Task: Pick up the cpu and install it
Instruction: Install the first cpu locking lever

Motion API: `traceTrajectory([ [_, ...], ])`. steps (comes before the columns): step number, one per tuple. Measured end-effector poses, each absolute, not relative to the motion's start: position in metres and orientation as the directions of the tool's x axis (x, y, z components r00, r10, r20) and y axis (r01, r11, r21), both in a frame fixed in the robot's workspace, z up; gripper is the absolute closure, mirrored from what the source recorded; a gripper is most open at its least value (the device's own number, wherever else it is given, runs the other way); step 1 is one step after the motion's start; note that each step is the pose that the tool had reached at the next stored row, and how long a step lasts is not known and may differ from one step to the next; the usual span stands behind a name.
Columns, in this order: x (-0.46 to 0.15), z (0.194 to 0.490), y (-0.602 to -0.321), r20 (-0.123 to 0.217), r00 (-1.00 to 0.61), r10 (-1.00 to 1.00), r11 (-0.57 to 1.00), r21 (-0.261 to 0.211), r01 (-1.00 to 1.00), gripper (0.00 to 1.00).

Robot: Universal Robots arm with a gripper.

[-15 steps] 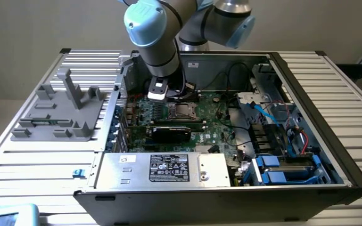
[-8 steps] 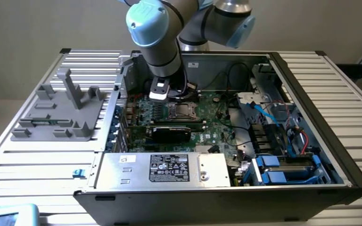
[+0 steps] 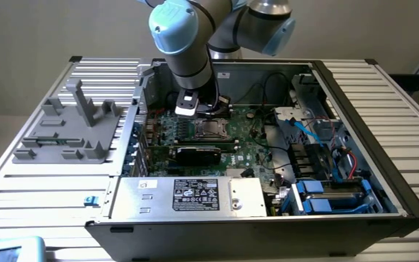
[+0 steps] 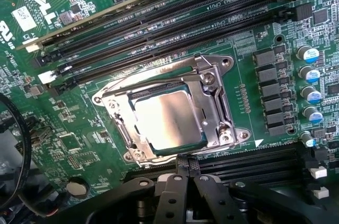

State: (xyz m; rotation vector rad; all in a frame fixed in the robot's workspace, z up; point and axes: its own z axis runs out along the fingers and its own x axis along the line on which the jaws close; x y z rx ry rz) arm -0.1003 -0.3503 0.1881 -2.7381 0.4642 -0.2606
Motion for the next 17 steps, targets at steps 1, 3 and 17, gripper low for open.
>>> traceTrajectory([
  [1, -0.100, 0.188, -0.350, 0.120, 0.929, -0.349, -0.885, -0.369, -0.285, 0.89],
  [3, -0.098, 0.188, -0.350, 0.120, 0.929, -0.349, -0.885, -0.369, -0.285, 0.89],
  [17, -0.089, 0.188, -0.349, 0.120, 0.929, -0.351, -0.884, -0.369, -0.286, 0.89],
])
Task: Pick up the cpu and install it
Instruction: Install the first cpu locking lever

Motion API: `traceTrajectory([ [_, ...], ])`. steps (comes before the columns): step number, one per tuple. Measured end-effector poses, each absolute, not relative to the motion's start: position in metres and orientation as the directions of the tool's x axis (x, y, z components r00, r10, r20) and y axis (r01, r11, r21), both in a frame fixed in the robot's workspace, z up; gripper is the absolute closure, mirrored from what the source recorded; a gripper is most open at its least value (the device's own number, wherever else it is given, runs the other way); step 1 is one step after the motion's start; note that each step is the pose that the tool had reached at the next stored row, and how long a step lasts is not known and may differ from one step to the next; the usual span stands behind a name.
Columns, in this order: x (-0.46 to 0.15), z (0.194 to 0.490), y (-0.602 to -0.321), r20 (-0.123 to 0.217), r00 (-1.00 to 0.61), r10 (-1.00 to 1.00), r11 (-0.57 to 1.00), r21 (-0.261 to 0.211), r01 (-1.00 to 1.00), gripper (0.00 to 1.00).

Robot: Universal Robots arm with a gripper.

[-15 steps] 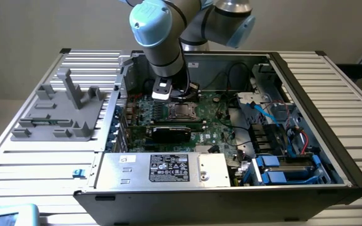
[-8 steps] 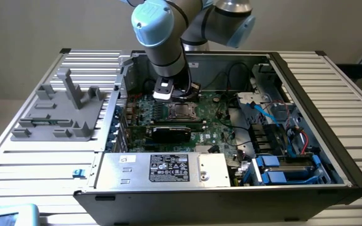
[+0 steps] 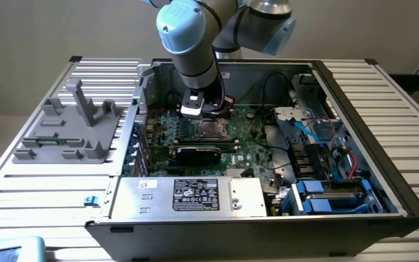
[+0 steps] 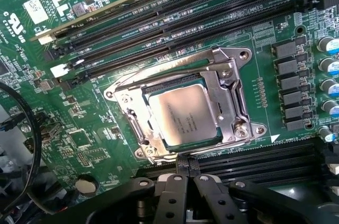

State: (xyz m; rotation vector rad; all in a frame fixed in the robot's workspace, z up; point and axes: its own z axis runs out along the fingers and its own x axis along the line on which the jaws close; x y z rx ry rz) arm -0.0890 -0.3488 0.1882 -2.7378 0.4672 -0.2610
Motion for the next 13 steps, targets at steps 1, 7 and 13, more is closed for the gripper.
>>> traceTrajectory([
  [1, -0.0883, 0.1881, -0.3488, 0.120, 0.929, -0.351, -0.884, -0.369, -0.287, 0.89],
  [7, -0.0862, 0.1881, -0.3487, 0.120, 0.929, -0.351, -0.884, -0.369, -0.287, 0.89],
  [13, -0.0844, 0.1881, -0.3487, 0.120, 0.929, -0.351, -0.884, -0.369, -0.287, 0.89],
])
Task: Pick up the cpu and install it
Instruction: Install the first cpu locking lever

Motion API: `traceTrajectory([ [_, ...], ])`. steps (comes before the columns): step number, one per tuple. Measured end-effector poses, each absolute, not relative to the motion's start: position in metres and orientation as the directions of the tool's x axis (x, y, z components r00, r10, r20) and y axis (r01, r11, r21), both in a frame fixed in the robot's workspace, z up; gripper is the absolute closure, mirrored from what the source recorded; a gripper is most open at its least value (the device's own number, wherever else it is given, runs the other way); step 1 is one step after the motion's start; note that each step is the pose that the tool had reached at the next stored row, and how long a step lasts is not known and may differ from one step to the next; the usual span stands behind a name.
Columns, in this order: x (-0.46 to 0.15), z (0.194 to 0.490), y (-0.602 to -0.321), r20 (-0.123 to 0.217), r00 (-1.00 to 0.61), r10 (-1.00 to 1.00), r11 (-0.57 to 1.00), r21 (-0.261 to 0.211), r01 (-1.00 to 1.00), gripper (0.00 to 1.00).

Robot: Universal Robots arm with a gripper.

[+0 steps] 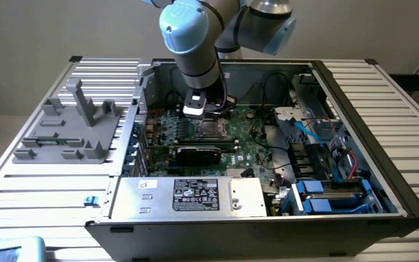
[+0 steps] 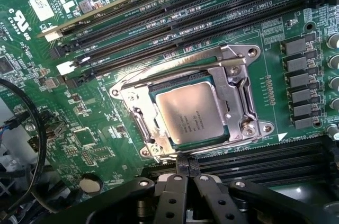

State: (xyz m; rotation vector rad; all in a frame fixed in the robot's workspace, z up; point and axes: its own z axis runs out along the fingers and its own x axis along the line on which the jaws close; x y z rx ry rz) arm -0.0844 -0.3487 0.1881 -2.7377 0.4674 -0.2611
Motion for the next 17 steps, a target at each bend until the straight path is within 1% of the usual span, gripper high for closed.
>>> traceTrajectory([
  [17, -0.0823, 0.1880, -0.3488, 0.120, 0.929, -0.351, -0.884, -0.370, -0.287, 0.89],
])
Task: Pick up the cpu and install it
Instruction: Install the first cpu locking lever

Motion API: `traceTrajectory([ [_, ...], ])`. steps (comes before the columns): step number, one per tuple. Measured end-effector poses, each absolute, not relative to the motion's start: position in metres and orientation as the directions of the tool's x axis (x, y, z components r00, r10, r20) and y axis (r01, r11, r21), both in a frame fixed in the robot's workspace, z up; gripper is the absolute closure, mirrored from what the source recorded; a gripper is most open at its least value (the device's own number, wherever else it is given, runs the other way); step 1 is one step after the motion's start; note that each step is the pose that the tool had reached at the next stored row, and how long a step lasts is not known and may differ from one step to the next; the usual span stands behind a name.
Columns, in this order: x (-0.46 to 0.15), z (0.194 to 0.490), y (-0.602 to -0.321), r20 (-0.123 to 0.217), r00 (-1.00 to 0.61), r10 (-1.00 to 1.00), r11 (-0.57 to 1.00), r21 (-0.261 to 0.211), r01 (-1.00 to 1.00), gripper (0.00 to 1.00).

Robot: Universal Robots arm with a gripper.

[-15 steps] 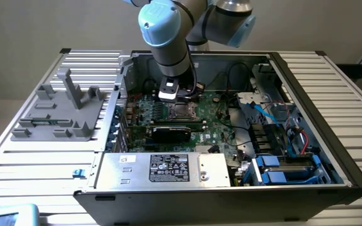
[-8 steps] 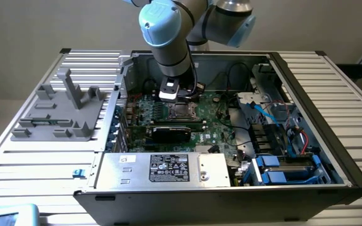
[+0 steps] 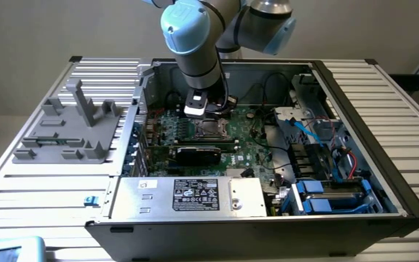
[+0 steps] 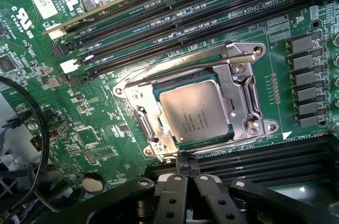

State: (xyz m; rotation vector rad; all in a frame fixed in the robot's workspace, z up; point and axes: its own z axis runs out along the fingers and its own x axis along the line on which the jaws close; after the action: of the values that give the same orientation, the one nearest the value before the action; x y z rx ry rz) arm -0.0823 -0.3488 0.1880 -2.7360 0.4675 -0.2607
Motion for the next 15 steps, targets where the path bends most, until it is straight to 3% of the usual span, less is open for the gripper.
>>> traceTrajectory([
  [15, -0.0831, 0.1880, -0.3504, 0.120, 0.929, -0.351, -0.883, -0.371, -0.286, 0.89],
])
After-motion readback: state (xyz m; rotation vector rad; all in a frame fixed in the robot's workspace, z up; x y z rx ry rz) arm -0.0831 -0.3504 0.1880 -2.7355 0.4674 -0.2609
